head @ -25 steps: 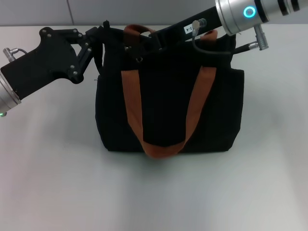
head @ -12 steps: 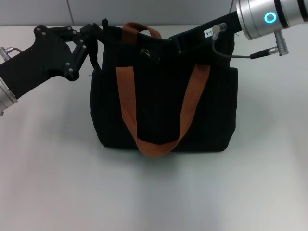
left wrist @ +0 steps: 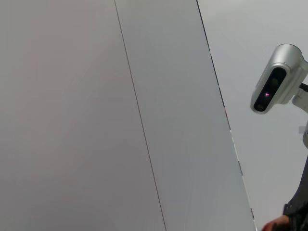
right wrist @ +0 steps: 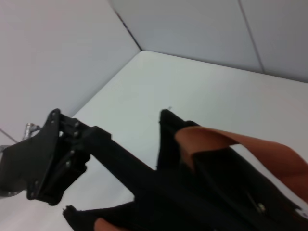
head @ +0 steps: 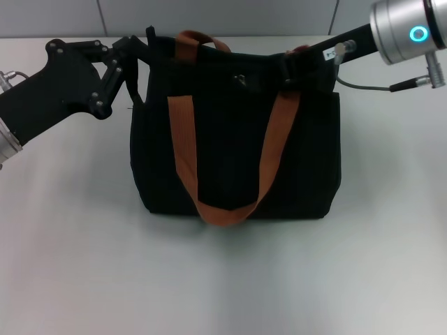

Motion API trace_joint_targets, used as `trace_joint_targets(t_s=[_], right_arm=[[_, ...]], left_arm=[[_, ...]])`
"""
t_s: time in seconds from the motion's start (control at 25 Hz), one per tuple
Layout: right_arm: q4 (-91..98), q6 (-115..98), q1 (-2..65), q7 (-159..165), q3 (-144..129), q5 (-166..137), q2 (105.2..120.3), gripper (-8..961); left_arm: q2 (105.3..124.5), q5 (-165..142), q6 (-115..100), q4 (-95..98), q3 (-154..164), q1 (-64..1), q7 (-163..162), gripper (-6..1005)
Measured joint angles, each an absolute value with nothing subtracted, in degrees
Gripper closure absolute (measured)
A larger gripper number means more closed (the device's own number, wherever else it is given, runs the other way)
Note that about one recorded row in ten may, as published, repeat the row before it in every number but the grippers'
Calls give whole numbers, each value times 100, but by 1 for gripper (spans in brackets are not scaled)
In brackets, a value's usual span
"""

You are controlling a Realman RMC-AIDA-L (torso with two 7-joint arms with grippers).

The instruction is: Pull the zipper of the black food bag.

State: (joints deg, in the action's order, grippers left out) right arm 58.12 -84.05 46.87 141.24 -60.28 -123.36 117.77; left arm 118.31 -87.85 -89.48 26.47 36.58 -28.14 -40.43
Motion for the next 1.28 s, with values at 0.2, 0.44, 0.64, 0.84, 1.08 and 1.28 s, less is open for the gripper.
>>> trace_joint_targets(t_s=[0.2,0.44,0.64,0.84,1.08,1.28], right_arm=[[6043,-8479,4512,14169,-5821,-12441,11772,954],[6075,-8579,4415,14183,-5464,-12648,11757,954],[6131,-8628,4315,14183,-5260,-12692,11738,954],[6262,-8693,4197,14186,-5169,-12707,11742,954],[6327,-8731,4135,14186,-5133,-12695,11766,954],[6333,-8762,4091,14131,-5061,-12611,11775,953]], left_arm=[[11830,-8780,-8979,2655,3633,-2782,-4043,977],[11824,-8779,-8986,2662,3604,-2739,-4043,977],[11822,-8780,-8991,2663,3603,-2725,-4043,977],[11820,-8779,-8991,2664,3603,-2724,-4043,977],[11819,-8778,-8991,2664,3603,-2724,-4043,977],[11821,-8778,-8991,2664,3603,-2725,-4043,977]])
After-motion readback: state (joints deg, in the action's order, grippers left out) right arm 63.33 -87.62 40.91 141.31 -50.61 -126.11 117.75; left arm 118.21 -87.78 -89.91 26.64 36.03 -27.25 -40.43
